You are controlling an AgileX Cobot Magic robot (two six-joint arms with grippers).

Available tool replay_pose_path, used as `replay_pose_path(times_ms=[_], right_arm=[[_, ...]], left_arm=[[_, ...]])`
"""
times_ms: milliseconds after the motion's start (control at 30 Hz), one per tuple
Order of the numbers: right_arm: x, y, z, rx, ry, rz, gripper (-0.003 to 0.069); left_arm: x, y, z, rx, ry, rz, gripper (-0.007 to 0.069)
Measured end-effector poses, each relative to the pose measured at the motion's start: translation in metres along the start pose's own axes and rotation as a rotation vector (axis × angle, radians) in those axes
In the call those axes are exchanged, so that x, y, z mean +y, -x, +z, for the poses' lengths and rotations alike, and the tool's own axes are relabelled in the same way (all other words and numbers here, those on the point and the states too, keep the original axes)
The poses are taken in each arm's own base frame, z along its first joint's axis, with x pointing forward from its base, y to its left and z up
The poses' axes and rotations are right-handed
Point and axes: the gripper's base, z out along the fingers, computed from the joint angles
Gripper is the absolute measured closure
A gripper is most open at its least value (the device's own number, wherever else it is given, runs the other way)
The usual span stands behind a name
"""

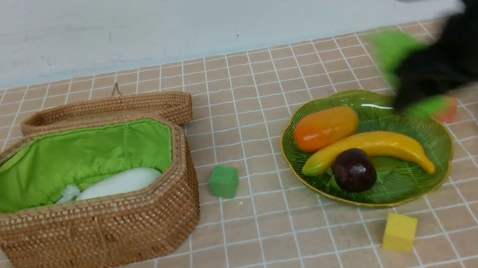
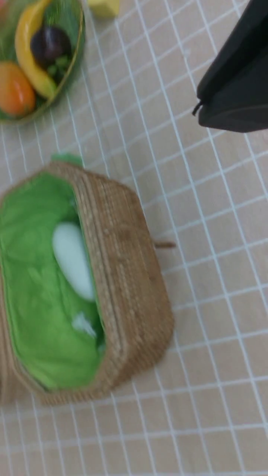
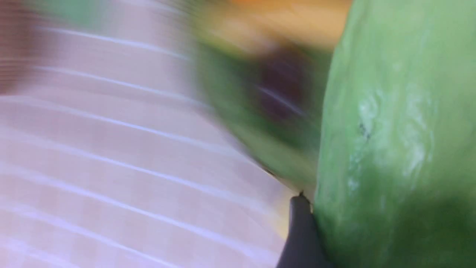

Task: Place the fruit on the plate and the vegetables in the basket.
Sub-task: Take a chayote with your right arm and place it on the basket on the left.

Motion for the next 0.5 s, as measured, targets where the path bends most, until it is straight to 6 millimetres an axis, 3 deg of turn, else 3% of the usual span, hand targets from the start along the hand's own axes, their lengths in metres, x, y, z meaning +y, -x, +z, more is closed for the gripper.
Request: replay_pose_path(times_ms=[33,67,100,133,233,333,500], right_arm=[[0.010,0.006,0.001,-0.024,0.024,-0.047,0.0202],[0.042,0.024,0.008,-0.099,0.103,-0.223,0.0202],[0.051,0.028,0.014,-0.110,0.125,-0.264,0.0202],[0.087,0.043,0.025,-0.185,0.206,-0.411,0.0202],[0.125,0.059,0.052,-0.263,0.281,-0.538,0.0202],[0.150,0.071,0.094,-0.313,0.304,-0.633,0.0202],[0.166,0.070,0.147,-0.298,0.314,-0.694,0.0202]], left_arm=[[0.001,0.000,-0.001,-0.002,0.001,-0.002,0.0638],[0.002,-0.001,-0.003,-0.007,-0.002,-0.012,0.0638],[0.002,-0.002,-0.004,-0.008,-0.004,-0.016,0.0638],[0.002,-0.003,-0.005,-0.009,-0.010,-0.025,0.0638],[0.002,-0.003,-0.005,-0.005,-0.017,-0.047,0.0638],[0.002,-0.003,-0.005,0.000,-0.019,-0.057,0.0638],[0.002,-0.005,-0.005,0.014,-0.018,-0.081,0.0638]])
